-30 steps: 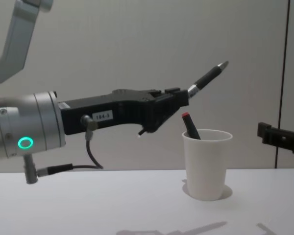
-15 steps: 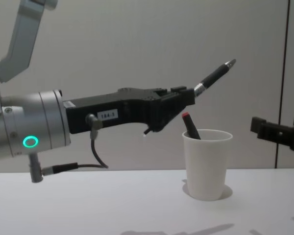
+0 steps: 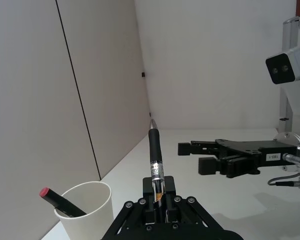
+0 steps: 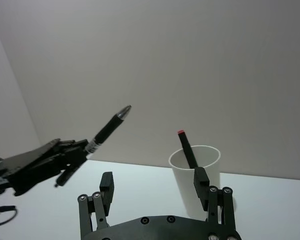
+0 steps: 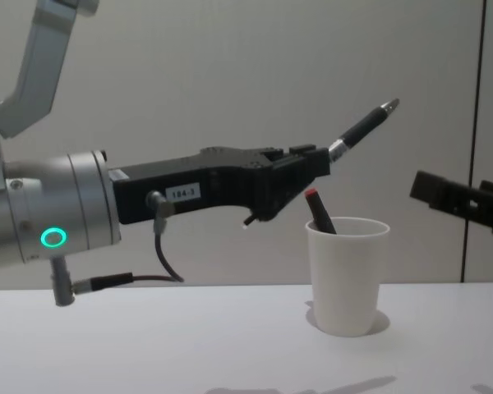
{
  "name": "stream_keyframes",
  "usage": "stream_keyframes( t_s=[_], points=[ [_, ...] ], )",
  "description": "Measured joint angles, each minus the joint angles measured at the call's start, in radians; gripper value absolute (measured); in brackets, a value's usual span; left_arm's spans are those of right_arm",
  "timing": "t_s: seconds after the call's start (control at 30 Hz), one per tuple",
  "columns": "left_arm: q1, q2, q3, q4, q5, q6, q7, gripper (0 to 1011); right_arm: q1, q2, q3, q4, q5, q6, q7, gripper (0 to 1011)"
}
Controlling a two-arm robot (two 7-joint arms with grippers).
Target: Place the pen into the pen holder.
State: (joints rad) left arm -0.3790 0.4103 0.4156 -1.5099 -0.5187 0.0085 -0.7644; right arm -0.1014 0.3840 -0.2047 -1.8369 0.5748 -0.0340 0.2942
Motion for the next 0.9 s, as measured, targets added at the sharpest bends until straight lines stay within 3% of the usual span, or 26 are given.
stream_keyframes(
  t_s=[0.53,0.63,0.9],
  points=[
    [-0.001,-0.001,0.001,0.000,0.000,0.000,-0.002,130,-0.049,-0.010,-0.002,-0.034,0.214,-0.038,0.075,1002],
    [-0.001,-0.001,0.001,0.000,0.000,0.000,-0.002,130,-0.052,-0.023,-0.006,-0.036,0.262,-0.044,0.085,1002],
    [-0.001,-0.001,0.001,0.000,0.000,0.000,-0.002,130,-0.040,-0.061,-0.018,-0.025,0.338,-0.052,0.081,1002]
  ],
)
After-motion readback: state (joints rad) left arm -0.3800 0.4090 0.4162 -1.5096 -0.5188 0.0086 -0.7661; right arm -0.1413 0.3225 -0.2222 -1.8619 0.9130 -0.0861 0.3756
